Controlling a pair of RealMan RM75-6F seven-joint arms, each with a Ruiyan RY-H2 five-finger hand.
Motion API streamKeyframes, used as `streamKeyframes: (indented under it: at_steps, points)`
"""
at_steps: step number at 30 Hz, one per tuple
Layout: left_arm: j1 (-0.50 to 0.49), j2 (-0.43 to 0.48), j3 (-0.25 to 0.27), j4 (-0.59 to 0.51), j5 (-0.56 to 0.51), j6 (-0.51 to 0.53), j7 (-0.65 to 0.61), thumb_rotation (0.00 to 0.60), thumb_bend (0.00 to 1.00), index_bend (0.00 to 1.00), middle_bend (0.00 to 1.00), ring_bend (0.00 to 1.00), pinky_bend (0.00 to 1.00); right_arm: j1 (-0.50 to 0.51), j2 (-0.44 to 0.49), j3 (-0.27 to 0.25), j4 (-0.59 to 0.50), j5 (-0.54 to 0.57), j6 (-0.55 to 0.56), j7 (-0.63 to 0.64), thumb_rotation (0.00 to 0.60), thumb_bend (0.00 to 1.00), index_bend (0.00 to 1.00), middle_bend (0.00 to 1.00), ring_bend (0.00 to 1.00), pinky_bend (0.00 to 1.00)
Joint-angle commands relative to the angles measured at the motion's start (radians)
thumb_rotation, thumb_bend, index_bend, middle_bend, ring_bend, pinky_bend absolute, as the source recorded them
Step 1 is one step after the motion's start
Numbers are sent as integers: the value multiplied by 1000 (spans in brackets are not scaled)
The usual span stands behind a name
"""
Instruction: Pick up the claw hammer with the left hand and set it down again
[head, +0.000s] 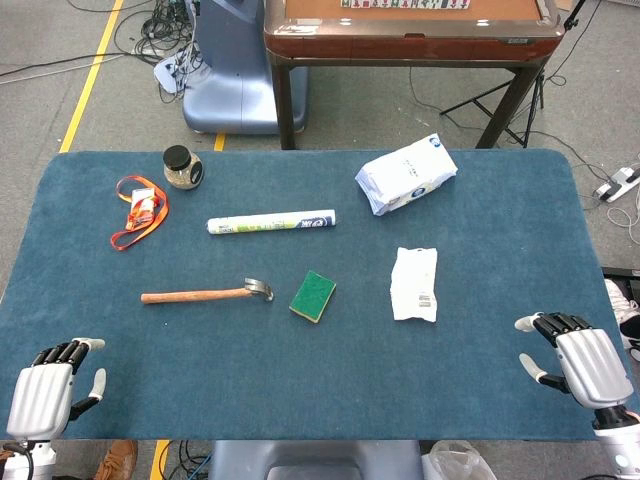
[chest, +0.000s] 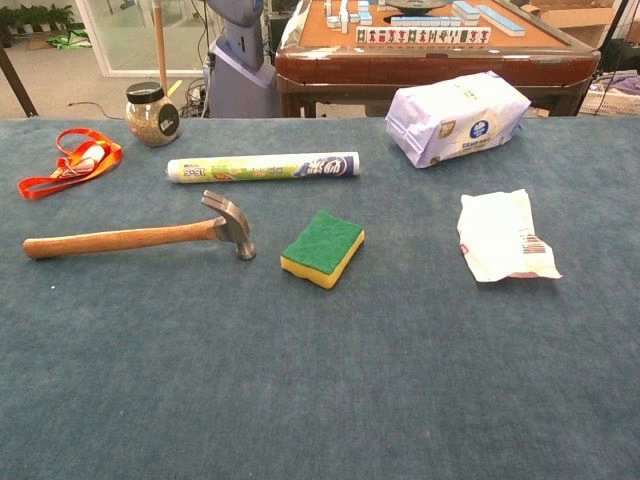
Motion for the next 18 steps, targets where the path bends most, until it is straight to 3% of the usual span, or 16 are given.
streamKeyframes:
  at_steps: [1, 10, 18]
  points:
    - [0, 0, 0, -1, -1, -1, 1, 600, 407, 333, 343, 319, 310, 1, 0, 0, -1, 0, -1, 0, 600, 278, 394, 428, 359, 433]
    - [-20, 10, -10, -1, 1, -33, -31, 600, 408, 328, 343, 319, 310, -3, 20, 6, -15, -3, 24, -6, 600, 278, 394, 428, 359, 433]
    - [-110, 34, -58, 28, -40, -159, -93, 600, 407, 302, 343, 319, 310, -7, 47, 25, -49, 18, 45, -34, 600, 278, 394, 428, 359, 433]
